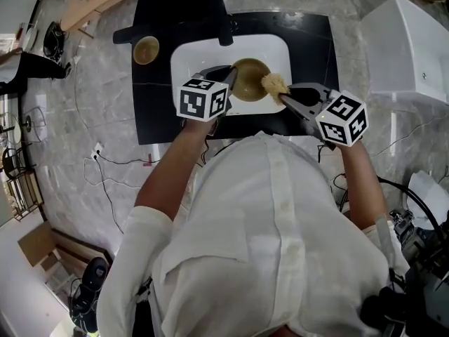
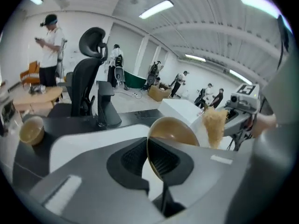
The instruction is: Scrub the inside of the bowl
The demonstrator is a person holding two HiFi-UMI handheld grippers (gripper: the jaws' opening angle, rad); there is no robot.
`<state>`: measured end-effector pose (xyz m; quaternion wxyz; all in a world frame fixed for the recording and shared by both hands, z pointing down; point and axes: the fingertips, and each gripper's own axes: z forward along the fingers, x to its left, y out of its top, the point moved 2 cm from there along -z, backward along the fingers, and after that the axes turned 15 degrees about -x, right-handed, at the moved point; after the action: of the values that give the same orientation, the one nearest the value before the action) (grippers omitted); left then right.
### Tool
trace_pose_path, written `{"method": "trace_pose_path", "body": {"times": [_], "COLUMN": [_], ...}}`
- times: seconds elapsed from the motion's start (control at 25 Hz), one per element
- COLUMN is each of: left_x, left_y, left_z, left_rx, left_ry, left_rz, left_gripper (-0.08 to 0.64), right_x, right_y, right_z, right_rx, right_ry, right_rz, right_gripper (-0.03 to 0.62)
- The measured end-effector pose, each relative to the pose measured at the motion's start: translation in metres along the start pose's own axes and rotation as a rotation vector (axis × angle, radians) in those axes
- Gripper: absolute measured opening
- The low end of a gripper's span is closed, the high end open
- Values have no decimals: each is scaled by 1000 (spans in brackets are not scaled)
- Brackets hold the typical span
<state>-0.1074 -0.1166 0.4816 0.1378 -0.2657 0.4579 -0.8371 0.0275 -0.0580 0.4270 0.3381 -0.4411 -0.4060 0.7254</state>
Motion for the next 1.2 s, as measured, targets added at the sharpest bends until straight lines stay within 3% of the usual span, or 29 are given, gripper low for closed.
{"method": "trace_pose_path", "body": {"times": [0.12,0.2,0.4,0.6,0.72,0.92,1.2], "left_x": [-2,-7,-32,-52,-53,-45,-38], "left_y": [-1,-2,1,6,3,-5,-1], "left_z": [-7,-9,-17,-23,-22,-21,-24], "left_rx": [-30,-41,-71,-86,-69,-63,-112], "left_ry": [-88,-160,-387,-551,-571,-536,-525], "left_rz": [-192,-270,-408,-466,-510,-547,-658], "left_gripper": [15,15,15,15,15,15,15], "right_x": [-18,-28,-32,-25,-18,-7,15], "right_y": [14,17,10,17,24,36,49], "right_z": [-17,-21,-9,10,12,3,-5], "right_rx": [-64,-82,-72,-79,-65,-74,-123], "right_ry": [-32,-36,7,78,121,144,158], "right_rz": [3,14,7,-28,-89,-172,-197], "right_gripper": [37,37,37,37,37,37,37]}}
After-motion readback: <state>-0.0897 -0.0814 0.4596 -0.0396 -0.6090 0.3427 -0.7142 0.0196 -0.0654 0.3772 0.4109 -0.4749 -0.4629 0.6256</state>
